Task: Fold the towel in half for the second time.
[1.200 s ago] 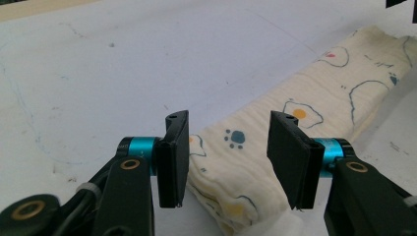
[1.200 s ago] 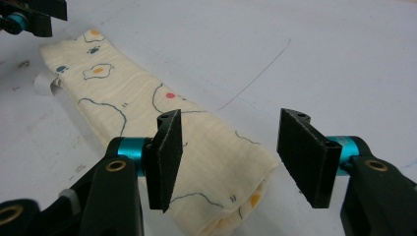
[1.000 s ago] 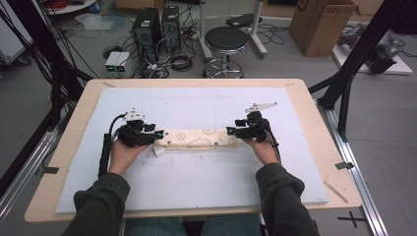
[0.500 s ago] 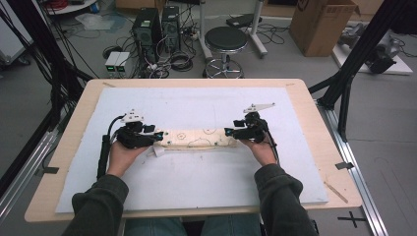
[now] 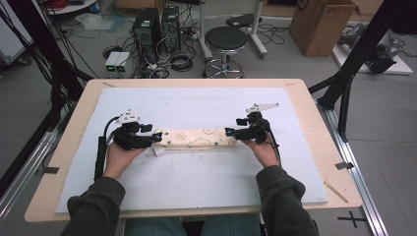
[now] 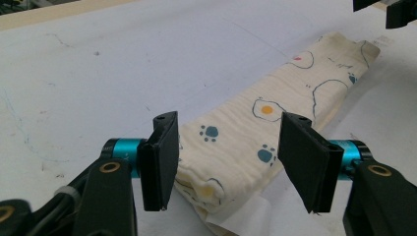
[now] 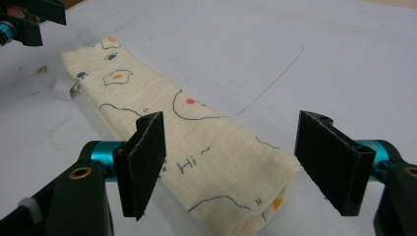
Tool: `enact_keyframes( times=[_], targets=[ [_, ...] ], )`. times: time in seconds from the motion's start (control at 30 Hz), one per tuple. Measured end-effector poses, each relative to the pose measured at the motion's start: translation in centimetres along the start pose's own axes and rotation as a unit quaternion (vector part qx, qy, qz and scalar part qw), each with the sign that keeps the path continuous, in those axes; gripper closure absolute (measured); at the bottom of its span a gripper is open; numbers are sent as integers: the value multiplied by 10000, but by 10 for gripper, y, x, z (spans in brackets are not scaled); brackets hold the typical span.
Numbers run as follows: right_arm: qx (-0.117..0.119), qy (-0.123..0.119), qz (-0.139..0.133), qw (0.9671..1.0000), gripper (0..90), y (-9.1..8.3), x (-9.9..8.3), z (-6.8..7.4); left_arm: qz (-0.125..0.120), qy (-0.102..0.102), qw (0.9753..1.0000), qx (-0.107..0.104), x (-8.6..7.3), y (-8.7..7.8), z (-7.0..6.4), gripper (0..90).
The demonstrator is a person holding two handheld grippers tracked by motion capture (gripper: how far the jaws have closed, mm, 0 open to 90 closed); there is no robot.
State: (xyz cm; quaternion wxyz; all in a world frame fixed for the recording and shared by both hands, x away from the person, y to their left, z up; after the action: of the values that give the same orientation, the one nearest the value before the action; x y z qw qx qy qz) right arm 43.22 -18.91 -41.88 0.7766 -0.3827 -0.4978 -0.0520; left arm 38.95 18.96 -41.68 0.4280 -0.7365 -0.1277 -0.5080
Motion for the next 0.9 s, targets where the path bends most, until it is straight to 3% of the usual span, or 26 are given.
enact_keyframes(
  times=[0.23, 0.9],
  targets=[
    [-78, 15, -87, 9999, 196, -7, 1, 0, -80, -39, 10000, -13, 1, -3, 0, 380],
    [-114, -75, -250, 9996, 178, -23, 2, 2, -129, 30, 9999, -46, 1, -13, -1, 335]
  ],
)
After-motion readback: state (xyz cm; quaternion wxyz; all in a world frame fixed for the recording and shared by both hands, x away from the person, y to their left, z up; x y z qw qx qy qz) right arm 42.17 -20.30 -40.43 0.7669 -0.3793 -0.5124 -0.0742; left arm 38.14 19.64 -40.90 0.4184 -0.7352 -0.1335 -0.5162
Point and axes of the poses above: each handheld gripper's, and its own axes: y roughly forward along the jaws, x roughly out of its top, z roughly to its left, the point moved 3 cm from there along y, roughly forward along the jaws, and after that the axes turned 1 degree about x, right-handed, at the moved point
